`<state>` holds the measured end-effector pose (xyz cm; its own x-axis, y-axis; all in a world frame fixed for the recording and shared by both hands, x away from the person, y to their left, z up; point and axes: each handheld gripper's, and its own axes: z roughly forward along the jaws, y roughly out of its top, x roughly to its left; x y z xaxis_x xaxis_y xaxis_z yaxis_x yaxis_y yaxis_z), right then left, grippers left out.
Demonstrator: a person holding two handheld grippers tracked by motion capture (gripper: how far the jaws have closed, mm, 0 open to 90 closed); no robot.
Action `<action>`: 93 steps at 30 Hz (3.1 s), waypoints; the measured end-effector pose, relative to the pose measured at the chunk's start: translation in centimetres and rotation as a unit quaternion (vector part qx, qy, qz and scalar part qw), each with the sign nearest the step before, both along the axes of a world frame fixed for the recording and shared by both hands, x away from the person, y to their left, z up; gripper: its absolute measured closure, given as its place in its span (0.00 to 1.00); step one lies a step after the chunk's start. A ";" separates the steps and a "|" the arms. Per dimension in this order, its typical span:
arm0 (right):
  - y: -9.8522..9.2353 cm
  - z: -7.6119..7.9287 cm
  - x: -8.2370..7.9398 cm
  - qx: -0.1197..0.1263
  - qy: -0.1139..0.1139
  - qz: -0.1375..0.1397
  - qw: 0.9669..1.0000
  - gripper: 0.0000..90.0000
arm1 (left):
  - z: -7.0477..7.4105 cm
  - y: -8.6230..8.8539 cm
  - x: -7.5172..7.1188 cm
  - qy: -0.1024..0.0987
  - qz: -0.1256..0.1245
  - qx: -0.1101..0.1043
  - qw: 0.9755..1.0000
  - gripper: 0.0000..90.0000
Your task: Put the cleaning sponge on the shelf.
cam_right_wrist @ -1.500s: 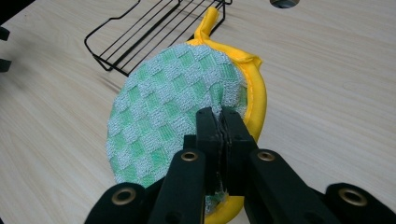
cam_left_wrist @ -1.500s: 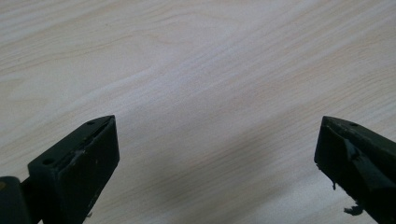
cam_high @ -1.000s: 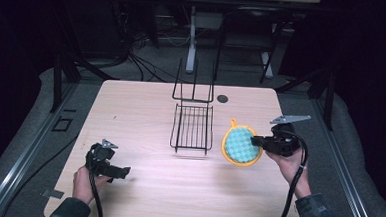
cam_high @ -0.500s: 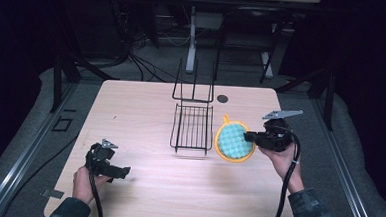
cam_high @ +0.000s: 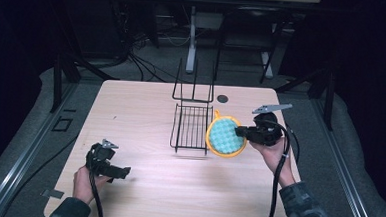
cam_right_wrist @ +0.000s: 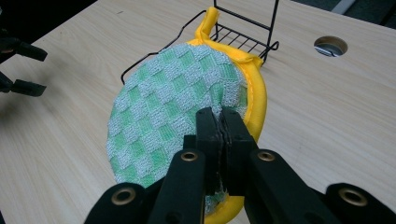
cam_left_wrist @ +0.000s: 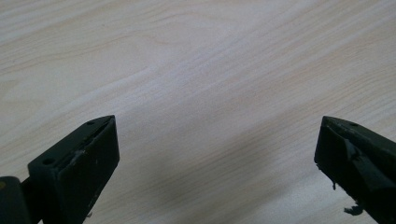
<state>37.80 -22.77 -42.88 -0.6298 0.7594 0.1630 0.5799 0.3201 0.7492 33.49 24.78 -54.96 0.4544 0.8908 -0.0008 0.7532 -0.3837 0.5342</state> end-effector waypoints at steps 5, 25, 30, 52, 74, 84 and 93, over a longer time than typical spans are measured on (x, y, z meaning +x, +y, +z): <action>1.0 0.1 0.5 -0.003 -0.003 0.006 1.000 0.98 | 0.0 0.0 0.0 0.001 -0.001 -0.001 1.000 0.00; 4.5 0.0 2.5 -0.009 -0.004 0.019 1.000 0.98 | 0.0 0.0 0.0 0.000 -0.004 0.000 1.000 0.00; 5.3 -0.5 3.2 -0.015 0.001 0.016 1.000 0.98 | -0.1 0.0 0.0 0.000 -0.005 0.000 1.000 0.00; 7.7 -4.4 6.4 0.007 0.030 -0.037 0.999 0.98 | 0.0 -0.1 0.0 0.002 -0.011 0.000 1.000 0.00; 9.4 -7.3 7.7 0.026 0.057 -0.096 0.993 0.97 | -0.1 -0.1 0.1 0.005 -0.012 -0.001 1.000 0.00; 10.1 -8.2 8.0 0.032 0.064 -0.111 0.991 0.97 | -0.2 -0.1 0.1 0.006 -0.011 -0.001 1.000 0.00; 10.5 -8.9 7.9 0.027 0.069 -0.129 0.989 0.95 | -0.2 -0.1 0.1 0.007 -0.013 -0.001 1.000 0.00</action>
<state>45.74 -12.29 -51.82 -0.3853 0.8798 0.2785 0.7345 0.1097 0.6697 33.58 24.69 -55.13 0.4772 0.8788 -0.0083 0.7501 -0.4023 0.5249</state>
